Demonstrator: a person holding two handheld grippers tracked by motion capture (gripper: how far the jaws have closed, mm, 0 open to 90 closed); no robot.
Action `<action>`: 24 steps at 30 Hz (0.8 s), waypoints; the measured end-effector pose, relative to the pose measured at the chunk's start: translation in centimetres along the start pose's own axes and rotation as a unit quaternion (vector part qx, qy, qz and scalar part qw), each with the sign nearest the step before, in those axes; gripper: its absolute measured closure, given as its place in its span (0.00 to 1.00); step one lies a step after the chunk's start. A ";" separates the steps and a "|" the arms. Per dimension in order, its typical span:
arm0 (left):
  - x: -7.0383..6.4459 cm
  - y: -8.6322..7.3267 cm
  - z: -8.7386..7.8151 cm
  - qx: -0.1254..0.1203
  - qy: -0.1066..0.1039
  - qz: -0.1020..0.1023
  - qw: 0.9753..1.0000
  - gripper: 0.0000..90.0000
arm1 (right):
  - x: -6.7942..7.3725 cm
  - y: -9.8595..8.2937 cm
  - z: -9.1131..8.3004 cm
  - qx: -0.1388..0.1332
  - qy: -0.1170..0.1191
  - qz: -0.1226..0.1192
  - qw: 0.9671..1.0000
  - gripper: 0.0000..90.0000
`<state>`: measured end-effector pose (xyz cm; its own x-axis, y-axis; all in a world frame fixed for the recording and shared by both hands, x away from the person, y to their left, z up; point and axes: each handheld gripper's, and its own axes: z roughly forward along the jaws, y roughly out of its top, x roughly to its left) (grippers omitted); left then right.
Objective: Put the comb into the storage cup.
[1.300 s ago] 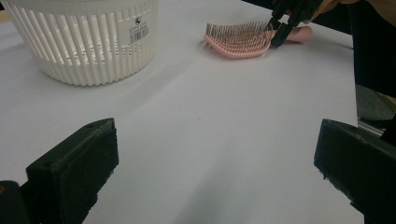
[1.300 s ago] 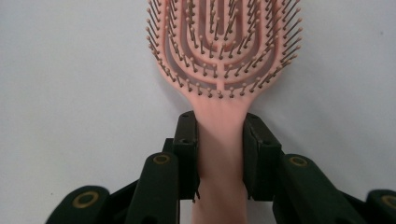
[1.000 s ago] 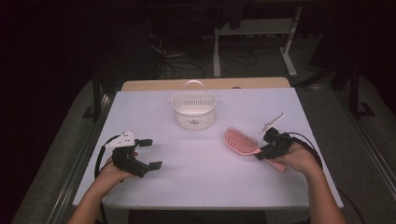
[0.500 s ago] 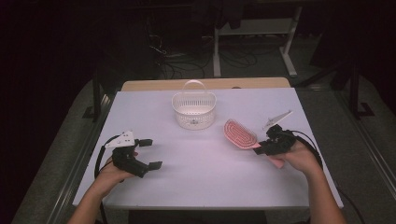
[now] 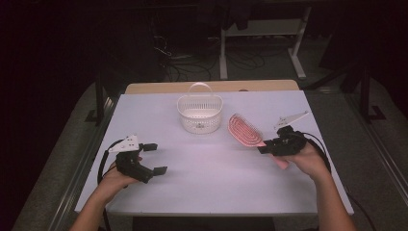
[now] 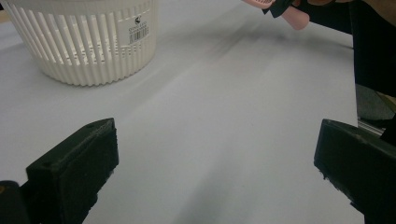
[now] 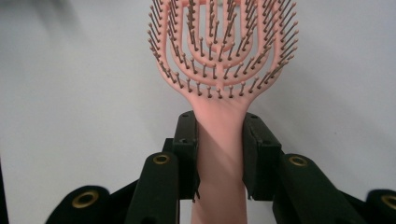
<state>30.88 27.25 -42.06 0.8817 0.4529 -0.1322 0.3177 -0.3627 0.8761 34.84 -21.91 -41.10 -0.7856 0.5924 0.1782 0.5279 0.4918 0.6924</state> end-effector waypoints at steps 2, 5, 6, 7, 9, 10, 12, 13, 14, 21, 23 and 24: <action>0.0 0.0 0.0 0.000 0.000 0.000 1.000 0.00 | 0.1 0.1 -0.1 -0.007 0.005 -0.001 1.000 0.76; 0.0 0.0 0.0 0.001 0.000 0.000 1.000 0.00 | 0.2 0.4 -0.1 -0.023 0.010 -0.003 1.000 0.76; 0.0 0.0 0.1 0.001 0.000 0.000 1.000 0.00 | 0.3 0.5 -0.2 -0.027 0.011 -0.005 1.000 0.76; 0.0 0.0 0.1 0.002 0.000 0.000 1.000 0.00 | 0.4 0.6 -0.2 -0.029 0.014 -0.005 0.999 0.76; 0.0 0.0 0.1 0.001 0.000 -0.001 1.000 0.00 | 0.6 0.8 -0.3 -0.037 0.018 -0.006 0.999 0.76; 0.0 0.0 0.1 0.001 0.000 -0.001 1.000 0.00 | 0.6 0.9 -0.3 -0.039 0.022 -0.005 0.999 0.76; 0.0 0.0 0.1 0.001 0.000 0.000 1.000 0.00 | 0.6 1.0 -0.3 -0.043 0.024 -0.007 0.999 0.76; 0.0 0.0 0.1 0.001 0.000 -0.001 1.000 0.00 | 0.7 1.1 -0.4 -0.050 0.029 -0.006 0.998 0.76; 0.0 0.0 0.1 0.001 0.000 -0.001 1.000 0.00 | 0.7 1.1 -0.4 -0.050 0.029 -0.006 0.998 0.76; 0.0 0.0 0.2 0.002 -0.001 0.001 1.000 0.00 | 1.1 1.9 -0.6 -0.086 0.044 -0.010 0.995 0.76; 0.0 0.1 0.2 0.002 -0.001 0.001 1.000 0.00 | 1.2 2.1 -0.6 -0.094 0.046 -0.014 0.994 0.76; 0.0 0.1 0.2 0.002 -0.001 0.001 1.000 0.00 | 1.2 2.1 -0.6 -0.094 0.046 -0.014 0.994 0.76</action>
<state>31.01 27.07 -42.08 0.8835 0.4497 -0.1310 0.3164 -0.3668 0.8748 34.81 -20.56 -39.00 -0.8299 0.5148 0.2152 0.4431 0.3737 0.8149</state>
